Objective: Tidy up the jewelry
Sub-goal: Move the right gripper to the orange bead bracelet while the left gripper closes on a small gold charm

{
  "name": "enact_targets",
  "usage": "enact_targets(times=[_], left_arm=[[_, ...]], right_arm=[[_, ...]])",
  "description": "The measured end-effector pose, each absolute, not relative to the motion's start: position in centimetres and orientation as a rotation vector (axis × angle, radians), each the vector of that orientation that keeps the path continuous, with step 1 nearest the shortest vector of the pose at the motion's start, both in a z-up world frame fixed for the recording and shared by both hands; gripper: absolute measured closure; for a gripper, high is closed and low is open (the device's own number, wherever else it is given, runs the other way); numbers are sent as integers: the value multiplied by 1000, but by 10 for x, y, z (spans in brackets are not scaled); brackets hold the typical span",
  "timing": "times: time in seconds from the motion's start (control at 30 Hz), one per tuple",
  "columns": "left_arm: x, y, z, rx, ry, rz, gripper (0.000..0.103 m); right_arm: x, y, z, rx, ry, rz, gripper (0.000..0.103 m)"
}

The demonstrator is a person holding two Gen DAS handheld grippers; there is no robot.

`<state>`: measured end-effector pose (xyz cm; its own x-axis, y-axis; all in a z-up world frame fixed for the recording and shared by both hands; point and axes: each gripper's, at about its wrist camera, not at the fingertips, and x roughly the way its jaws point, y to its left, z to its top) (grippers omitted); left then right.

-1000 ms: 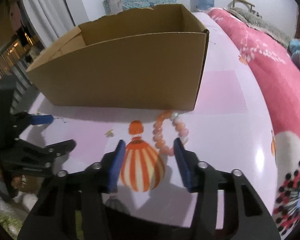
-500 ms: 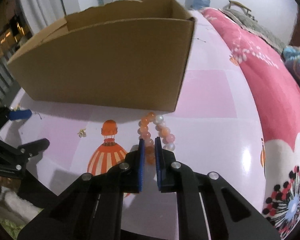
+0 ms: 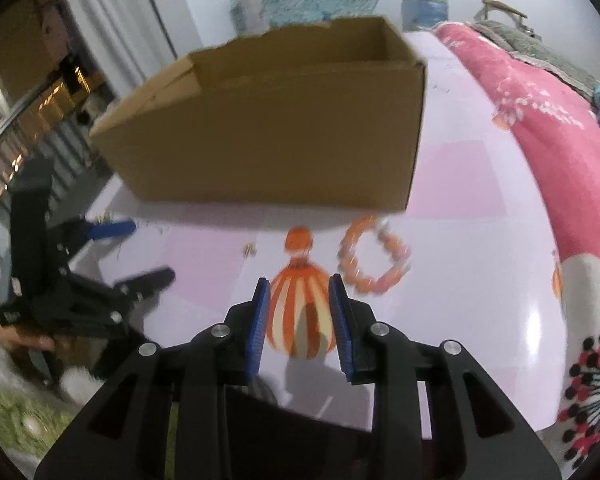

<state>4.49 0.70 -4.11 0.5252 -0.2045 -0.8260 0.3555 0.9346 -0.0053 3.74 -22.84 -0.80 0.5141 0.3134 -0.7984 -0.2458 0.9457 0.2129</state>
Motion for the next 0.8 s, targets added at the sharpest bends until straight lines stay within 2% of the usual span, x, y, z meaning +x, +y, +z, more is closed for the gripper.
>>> enact_targets(times=[0.2,0.27,0.37,0.47,0.8], left_arm=[[17,19,-29,124,872,-416,10],[11,14,-26,117,844,-447,23],[26,2,-11,108,819,-508,33],[37,-19,-9,127,807,-571,48],[61,-84,-24,258,865,-675,76]], right_arm=[[35,-227,-23,108,1013,327,73],[36,-229,-24,129,1005,325,73],[35,-231,-24,140,995,317,73],[33,-235,-24,151,988,310,73],[28,-252,-26,205,968,311,73]])
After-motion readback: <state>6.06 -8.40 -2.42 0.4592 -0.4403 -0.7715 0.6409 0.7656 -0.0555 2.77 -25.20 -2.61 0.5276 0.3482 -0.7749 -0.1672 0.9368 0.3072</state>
